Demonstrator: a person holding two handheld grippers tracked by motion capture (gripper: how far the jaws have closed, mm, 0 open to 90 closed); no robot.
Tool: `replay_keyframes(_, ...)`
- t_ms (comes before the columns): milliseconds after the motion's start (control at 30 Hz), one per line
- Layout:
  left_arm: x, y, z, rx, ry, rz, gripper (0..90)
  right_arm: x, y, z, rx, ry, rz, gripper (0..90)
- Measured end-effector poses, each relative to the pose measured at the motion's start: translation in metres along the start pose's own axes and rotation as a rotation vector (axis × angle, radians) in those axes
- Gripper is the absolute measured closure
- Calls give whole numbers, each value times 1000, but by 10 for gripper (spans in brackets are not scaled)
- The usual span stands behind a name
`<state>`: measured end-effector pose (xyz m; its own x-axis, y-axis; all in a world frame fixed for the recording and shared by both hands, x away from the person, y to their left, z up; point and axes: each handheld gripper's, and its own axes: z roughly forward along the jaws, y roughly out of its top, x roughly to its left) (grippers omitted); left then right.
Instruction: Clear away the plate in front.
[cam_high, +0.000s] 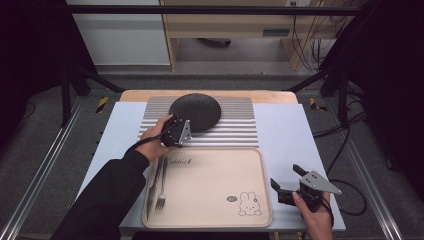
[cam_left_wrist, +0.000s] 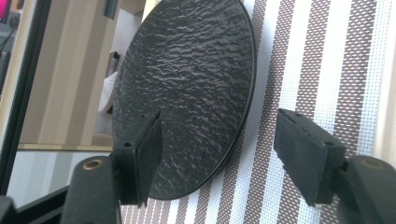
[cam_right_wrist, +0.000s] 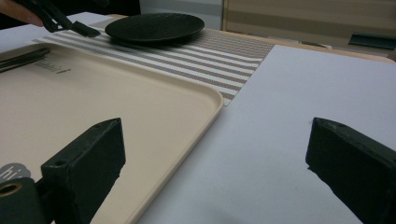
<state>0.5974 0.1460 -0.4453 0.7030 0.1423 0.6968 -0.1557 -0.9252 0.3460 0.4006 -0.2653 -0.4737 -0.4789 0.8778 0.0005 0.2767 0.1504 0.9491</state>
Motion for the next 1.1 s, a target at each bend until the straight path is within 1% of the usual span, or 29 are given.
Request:
replay_keyframes(67, -1, 1, 4, 2, 4, 23, 360, 0, 0, 0, 0, 0, 1, 49)
replay_keyframes(100, -3, 1, 5, 10, 7, 24, 367, 0, 0, 0, 0, -1, 2, 49)
replay_keyframes(133, -3, 2, 7, 12, 11, 34, 375, 0, 0, 0, 0, -1, 2, 49)
replay_keyframes(267, -5, 5, 14, 18, 19, 46, 418, -1, -1, 0, 2, -1, 7, 49)
replay_keyframes(333, -6, 6, 17, 29, 25, 56, 429, -1, -1, 0, 2, -2, 7, 49)
replay_keyframes(500, -7, 7, 24, 40, 32, 65, 462, -1, -1, 0, 4, 0, 10, 50)
replay_keyframes(667, -9, 4, 29, 57, 39, 73, 498, -1, -1, 0, 3, 1, 12, 50)
replay_keyframes(800, -8, 1, 32, 55, 53, 66, 535, -2, -1, 0, 3, 1, 13, 50)
replay_keyframes(933, -10, 0, 34, 56, 61, 88, 563, -2, -1, 0, 1, -1, 13, 50)
replay_keyframes(1000, -11, 0, 36, 56, 59, 84, 570, -2, -1, 0, 3, 0, 16, 50)
replay_keyframes(1100, -11, 0, 38, 59, 69, 88, 581, -2, -2, 0, 3, -1, 17, 50)
